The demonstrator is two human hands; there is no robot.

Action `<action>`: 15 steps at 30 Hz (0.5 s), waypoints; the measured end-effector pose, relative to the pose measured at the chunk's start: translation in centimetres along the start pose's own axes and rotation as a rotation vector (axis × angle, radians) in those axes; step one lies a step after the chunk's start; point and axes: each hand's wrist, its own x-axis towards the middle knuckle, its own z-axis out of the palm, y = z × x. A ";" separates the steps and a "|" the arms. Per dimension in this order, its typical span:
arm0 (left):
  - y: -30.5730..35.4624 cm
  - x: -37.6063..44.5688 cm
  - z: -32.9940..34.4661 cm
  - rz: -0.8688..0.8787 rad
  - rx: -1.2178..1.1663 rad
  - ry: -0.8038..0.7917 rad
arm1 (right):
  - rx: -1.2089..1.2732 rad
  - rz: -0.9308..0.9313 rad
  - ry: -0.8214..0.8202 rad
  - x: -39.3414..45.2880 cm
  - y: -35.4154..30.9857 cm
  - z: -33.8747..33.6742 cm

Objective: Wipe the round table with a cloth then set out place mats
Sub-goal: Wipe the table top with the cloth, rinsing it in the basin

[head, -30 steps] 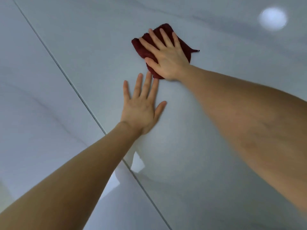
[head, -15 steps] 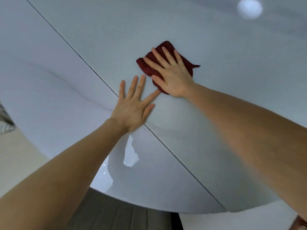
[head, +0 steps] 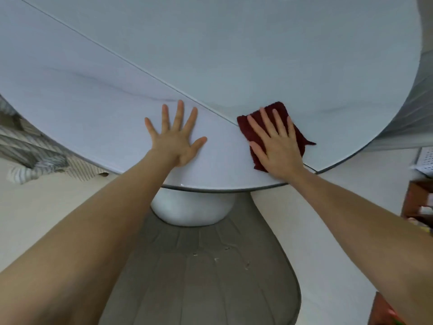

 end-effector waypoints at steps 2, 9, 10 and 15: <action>0.1 0.0 -0.3 0.006 -0.016 -0.038 | 0.021 0.286 0.029 -2.6 -2.6 0.4; -0.2 -0.2 -0.4 0.020 -0.003 -0.070 | 0.073 0.459 -0.013 -3.5 -10.7 0.2; -0.2 -0.1 -0.5 0.015 -0.003 -0.082 | 0.073 0.407 -0.014 -2.5 -10.7 0.0; 0.2 0.6 -1.3 0.002 0.006 -0.137 | 0.091 0.262 0.012 2.3 -11.9 -0.3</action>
